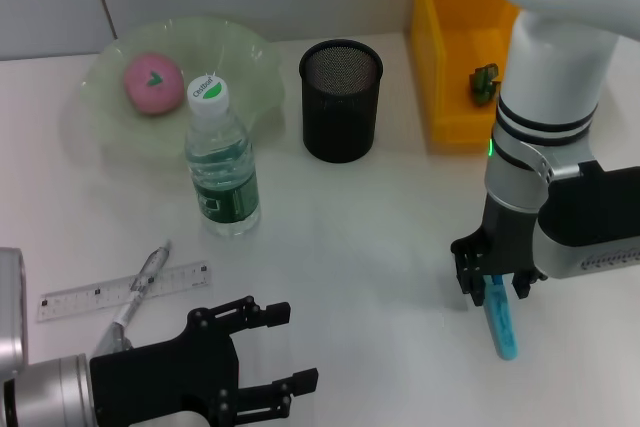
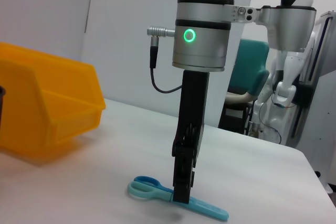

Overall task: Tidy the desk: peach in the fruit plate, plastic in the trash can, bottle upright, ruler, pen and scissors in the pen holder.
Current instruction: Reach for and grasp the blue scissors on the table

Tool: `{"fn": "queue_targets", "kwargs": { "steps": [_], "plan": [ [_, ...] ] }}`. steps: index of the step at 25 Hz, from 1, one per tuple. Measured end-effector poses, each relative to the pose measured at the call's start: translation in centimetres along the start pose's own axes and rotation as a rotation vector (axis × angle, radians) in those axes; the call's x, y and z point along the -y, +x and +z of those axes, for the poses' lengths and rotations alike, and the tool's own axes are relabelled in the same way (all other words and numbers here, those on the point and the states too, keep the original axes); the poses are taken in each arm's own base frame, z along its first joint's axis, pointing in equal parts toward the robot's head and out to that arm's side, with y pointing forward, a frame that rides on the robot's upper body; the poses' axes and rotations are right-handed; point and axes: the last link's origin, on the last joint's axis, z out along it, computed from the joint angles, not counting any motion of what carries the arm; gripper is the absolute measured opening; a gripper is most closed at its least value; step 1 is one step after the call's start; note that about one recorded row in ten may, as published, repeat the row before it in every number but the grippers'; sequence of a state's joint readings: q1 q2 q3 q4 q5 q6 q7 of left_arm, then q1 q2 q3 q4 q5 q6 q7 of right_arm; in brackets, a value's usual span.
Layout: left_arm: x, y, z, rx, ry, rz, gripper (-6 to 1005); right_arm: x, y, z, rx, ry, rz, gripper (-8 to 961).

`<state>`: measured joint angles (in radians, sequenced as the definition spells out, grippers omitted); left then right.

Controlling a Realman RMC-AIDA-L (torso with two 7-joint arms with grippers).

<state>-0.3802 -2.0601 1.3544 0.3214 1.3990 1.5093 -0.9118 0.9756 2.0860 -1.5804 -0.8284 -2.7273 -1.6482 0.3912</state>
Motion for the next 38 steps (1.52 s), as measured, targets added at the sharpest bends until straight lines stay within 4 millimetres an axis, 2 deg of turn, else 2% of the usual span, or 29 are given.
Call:
{"fn": "queue_targets", "kwargs": {
  "steps": [34,38],
  "plan": [
    [0.1,0.2,0.4,0.018,-0.026,0.010,786,-0.2,0.5,1.2,-0.023,0.042,0.050,438],
    [0.2,0.3,0.4,0.019,-0.028,0.012,786,-0.3,0.6,1.3,-0.028,0.038,0.050,358]
  ]
}}
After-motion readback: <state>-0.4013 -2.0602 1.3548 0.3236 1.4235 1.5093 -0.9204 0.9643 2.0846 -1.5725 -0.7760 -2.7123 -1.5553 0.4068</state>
